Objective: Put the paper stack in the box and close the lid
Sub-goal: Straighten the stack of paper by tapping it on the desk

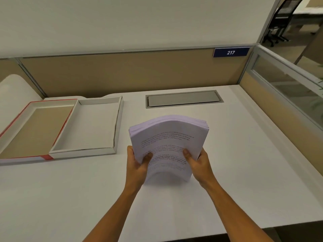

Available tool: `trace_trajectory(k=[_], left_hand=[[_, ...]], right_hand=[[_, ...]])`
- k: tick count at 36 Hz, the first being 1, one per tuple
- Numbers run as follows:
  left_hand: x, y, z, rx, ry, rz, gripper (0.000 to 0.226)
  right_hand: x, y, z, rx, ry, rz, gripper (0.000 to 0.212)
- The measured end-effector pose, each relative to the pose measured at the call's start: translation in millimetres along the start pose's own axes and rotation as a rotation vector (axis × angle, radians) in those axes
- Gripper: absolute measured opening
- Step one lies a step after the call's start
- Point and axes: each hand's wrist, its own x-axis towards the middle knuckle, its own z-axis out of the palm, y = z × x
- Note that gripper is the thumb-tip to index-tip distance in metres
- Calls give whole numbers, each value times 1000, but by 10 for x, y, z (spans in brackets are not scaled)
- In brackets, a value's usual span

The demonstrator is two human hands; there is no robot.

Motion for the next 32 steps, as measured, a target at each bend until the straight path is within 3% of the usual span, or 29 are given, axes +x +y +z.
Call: trace_trajectory(k=[5,12,19,32], left_hand=[[33,-68,-63,38,-46,-35,63],[-69,-50,-132,11,-70,3,61],[-67,145,-147,-40,-48,126,54],[-123,86,-115,-72,-55,66,50]], right_hand=[[-62,53,27,-14,-4,-37,58],[-232,102,41,-4,51,-130,44],[-231,-45,110,-10,37,-200,49],[-306,24,71,-20,7,-152,66]])
